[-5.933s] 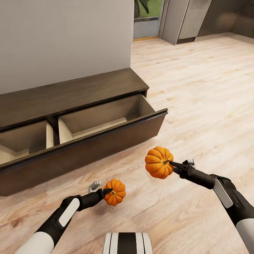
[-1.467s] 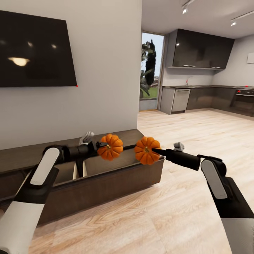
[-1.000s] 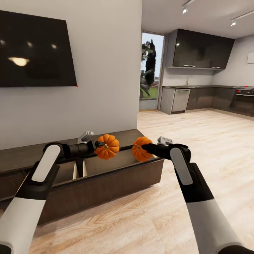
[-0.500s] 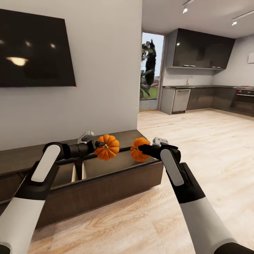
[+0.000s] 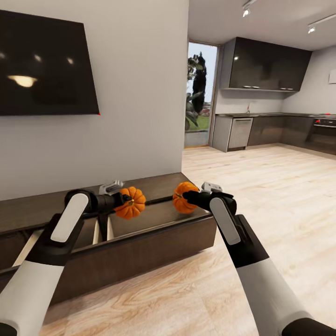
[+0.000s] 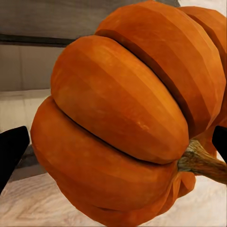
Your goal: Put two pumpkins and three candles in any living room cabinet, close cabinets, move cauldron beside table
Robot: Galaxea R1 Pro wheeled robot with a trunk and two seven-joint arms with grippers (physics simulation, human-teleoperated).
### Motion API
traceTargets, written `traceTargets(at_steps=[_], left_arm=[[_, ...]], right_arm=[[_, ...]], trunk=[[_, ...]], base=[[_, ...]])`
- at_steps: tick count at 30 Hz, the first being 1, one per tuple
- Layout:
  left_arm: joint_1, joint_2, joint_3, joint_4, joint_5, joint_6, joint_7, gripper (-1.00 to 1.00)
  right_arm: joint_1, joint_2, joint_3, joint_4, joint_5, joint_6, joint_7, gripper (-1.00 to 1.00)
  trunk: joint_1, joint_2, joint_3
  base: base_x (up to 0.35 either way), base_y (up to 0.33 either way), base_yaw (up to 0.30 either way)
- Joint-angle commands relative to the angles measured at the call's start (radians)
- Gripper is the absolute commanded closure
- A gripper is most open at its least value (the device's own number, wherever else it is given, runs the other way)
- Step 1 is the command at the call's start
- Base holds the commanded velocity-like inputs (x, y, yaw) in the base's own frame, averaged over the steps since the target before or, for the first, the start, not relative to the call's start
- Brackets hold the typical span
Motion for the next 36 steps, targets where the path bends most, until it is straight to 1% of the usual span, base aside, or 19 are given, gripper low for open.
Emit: traceTargets(at_steps=[1,4,6,9,10,12,14,16,19,22,28,32,36], left_arm=[[-0.001,-0.006,-0.001,-0.001,-0.003,-0.004,0.016,1.00],[-0.001,-0.023,-0.001,0.004,-0.043,-0.004,0.023,1.00],[-0.001,-0.032,-0.001,0.008,-0.066,-0.005,0.025,1.00],[-0.001,-0.052,-0.001,0.016,-0.112,-0.005,0.026,1.00],[-0.001,-0.058,0.000,0.018,-0.126,-0.006,0.026,1.00],[-0.001,-0.066,0.000,0.021,-0.140,-0.006,0.025,1.00],[-0.001,-0.069,0.000,0.022,-0.146,-0.006,0.025,1.00],[-0.001,-0.070,-0.001,0.027,-0.149,-0.006,0.025,1.00],[-0.001,-0.071,-0.002,0.043,-0.151,-0.006,0.025,1.00],[-0.001,-0.072,-0.002,0.050,-0.152,-0.006,0.025,1.00],[-0.001,-0.074,-0.007,0.059,-0.150,-0.006,0.024,1.00],[-0.001,-0.089,-0.009,0.069,-0.152,-0.006,0.023,1.00],[-0.001,-0.095,-0.012,0.090,-0.154,-0.006,0.023,1.00]], right_arm=[[-0.002,0.000,0.001,0.000,-0.010,0.001,-0.011,1.00],[-0.004,0.002,0.001,0.002,-0.010,-0.005,-0.008,1.00],[-0.004,0.008,0.002,0.009,-0.010,-0.029,-0.007,1.00],[-0.008,0.015,0.004,0.027,-0.010,-0.063,-0.007,1.00],[-0.014,0.016,0.008,0.035,-0.010,-0.069,-0.007,1.00],[-0.023,0.018,0.025,0.059,-0.009,-0.076,-0.007,1.00],[-0.030,0.020,0.041,0.083,-0.009,-0.090,-0.006,1.00],[-0.033,0.027,0.049,0.099,-0.010,-0.112,-0.005,1.00],[-0.034,0.040,0.053,0.115,-0.009,-0.128,-0.001,1.00],[-0.034,0.048,0.054,0.125,-0.009,-0.133,0.001,1.00],[-0.035,0.050,0.055,0.131,-0.009,-0.136,0.003,1.00],[-0.046,0.050,0.055,0.154,-0.009,-0.137,0.003,1.00],[-0.063,0.052,0.064,0.186,-0.010,-0.165,0.004,1.00]], trunk=[[0.000,-0.001,-0.001],[0.000,-0.001,-0.001],[0.000,-0.001,-0.001],[0.000,-0.001,-0.001],[0.000,-0.001,-0.001],[0.000,-0.001,-0.001],[0.000,-0.001,-0.001],[0.000,-0.001,-0.001],[0.000,-0.001,-0.001],[0.000,-0.001,-0.001],[0.000,-0.001,-0.001],[0.000,-0.001,-0.001],[0.000,-0.001,-0.001]], base=[[0.000,0.000,0.000],[0.000,0.000,0.000],[0.000,0.000,0.000],[0.000,0.000,0.000],[0.000,0.000,0.000],[0.000,0.000,0.000],[0.004,0.000,0.000],[0.086,0.000,0.000],[0.150,0.000,0.000],[0.048,0.000,0.000],[0.096,0.000,0.000],[0.030,0.000,0.000],[0.072,0.000,0.000]])
